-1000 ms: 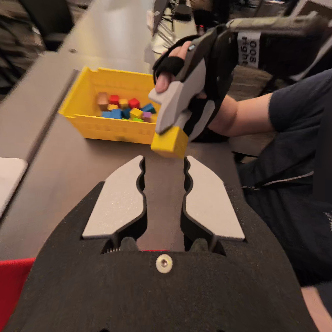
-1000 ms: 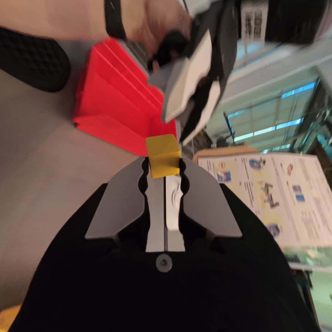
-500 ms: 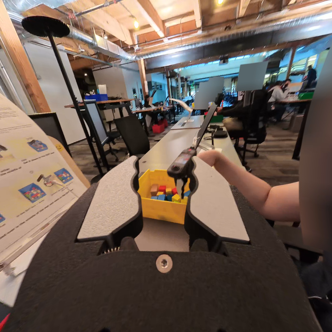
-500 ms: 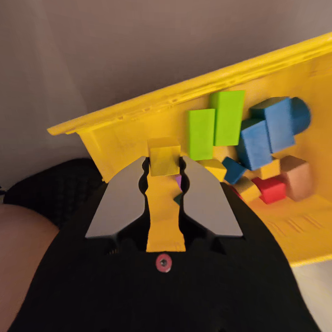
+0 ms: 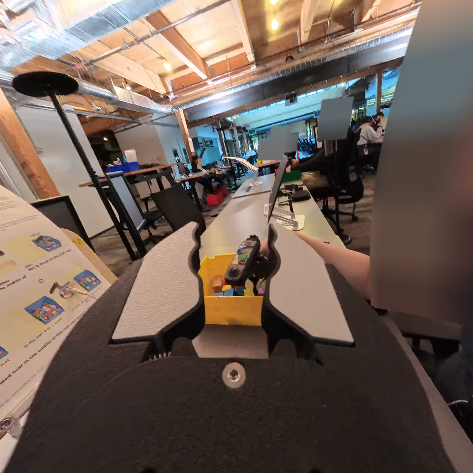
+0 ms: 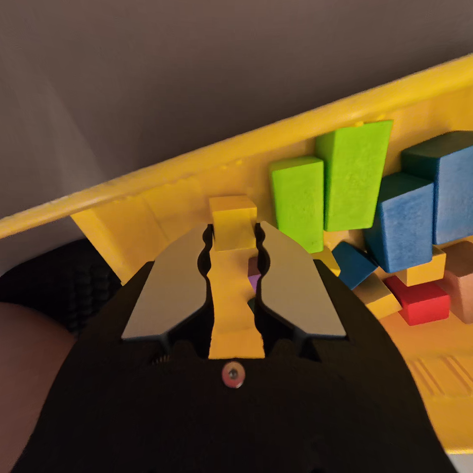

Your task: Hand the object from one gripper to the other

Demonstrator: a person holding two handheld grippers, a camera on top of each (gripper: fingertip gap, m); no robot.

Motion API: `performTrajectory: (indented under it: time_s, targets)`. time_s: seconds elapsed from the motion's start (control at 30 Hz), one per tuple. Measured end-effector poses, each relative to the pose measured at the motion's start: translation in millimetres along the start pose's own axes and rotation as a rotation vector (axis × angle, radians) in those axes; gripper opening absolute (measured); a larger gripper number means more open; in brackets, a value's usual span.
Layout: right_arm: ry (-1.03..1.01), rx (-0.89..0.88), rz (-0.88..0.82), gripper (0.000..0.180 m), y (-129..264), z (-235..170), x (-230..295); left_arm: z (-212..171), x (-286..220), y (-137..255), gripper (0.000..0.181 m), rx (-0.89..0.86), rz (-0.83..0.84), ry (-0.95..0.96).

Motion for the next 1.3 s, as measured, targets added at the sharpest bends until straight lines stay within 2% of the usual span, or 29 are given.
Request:
performTrajectory:
  time_s: [0.37, 0.53, 0.73, 1.3]
  targets:
    - [-0.086, -0.016, -0.037, 0.034, 2.7, -5.9, 2.1, -4.1, 2.7, -3.7, 0.045, 0.031, 0.013, 0.034]
    - [-0.366, -0.025, -0.016, 0.033, 13.5, -23.6, 4.6, -3.8, 4.3, -2.8, 0.045, 0.077, 0.046, 0.031]
    - [-0.552, 0.031, -0.02, 0.033, 6.9, -24.9, 0.5, -3.3, 1.4, -3.4, 0.045, 0.095, 0.036, 0.053]
    - [-0.635, 0.061, -0.087, 0.033, -2.4, -16.2, -6.9, -9.5, 3.0, -5.8, 0.046, 0.157, 0.045, 0.036]
Point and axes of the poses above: each gripper's, where its closed fingertips meet, y back along the fingers, z out of its top, x = y × z across the jaws, the point moved 8 cm from there along y, back along the fingers
